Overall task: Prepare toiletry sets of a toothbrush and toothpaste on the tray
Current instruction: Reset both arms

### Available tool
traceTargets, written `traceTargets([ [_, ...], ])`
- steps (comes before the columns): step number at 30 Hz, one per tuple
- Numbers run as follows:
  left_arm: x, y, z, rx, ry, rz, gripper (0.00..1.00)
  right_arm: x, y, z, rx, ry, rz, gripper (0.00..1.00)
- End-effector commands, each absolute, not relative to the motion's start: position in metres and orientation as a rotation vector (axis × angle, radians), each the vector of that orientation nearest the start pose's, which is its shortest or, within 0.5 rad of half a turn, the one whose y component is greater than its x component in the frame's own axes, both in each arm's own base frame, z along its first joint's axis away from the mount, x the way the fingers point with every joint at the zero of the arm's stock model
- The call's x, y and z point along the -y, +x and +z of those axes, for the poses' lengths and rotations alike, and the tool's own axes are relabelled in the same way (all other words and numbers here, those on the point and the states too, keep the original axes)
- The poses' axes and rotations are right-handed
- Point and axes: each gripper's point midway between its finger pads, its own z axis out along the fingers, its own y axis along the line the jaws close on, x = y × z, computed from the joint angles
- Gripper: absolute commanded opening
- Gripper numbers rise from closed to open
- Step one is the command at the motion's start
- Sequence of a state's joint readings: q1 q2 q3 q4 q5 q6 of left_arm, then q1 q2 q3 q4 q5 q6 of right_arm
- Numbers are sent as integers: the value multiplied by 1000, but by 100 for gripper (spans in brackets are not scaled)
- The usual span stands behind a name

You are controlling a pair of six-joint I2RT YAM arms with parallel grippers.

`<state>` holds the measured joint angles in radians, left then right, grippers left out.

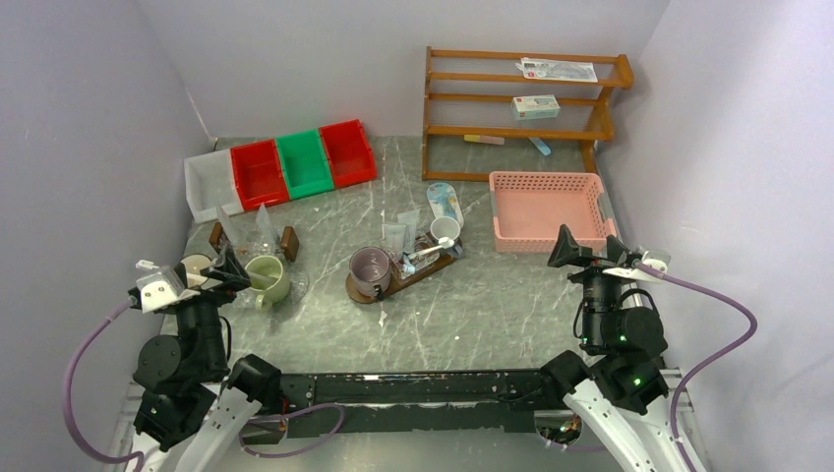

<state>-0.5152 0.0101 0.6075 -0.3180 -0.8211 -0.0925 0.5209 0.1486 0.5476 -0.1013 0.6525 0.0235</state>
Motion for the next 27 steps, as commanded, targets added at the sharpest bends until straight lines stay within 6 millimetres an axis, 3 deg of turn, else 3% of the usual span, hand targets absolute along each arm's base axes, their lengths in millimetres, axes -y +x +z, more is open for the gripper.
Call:
traceTargets([
  [1,-44,172,320,-1301,-399,6,97,2,208,324,-1314,226,38,100],
  [27,-42,172,321,-1305,-385,1,97,-6,213,322,-1344,192,50,100],
])
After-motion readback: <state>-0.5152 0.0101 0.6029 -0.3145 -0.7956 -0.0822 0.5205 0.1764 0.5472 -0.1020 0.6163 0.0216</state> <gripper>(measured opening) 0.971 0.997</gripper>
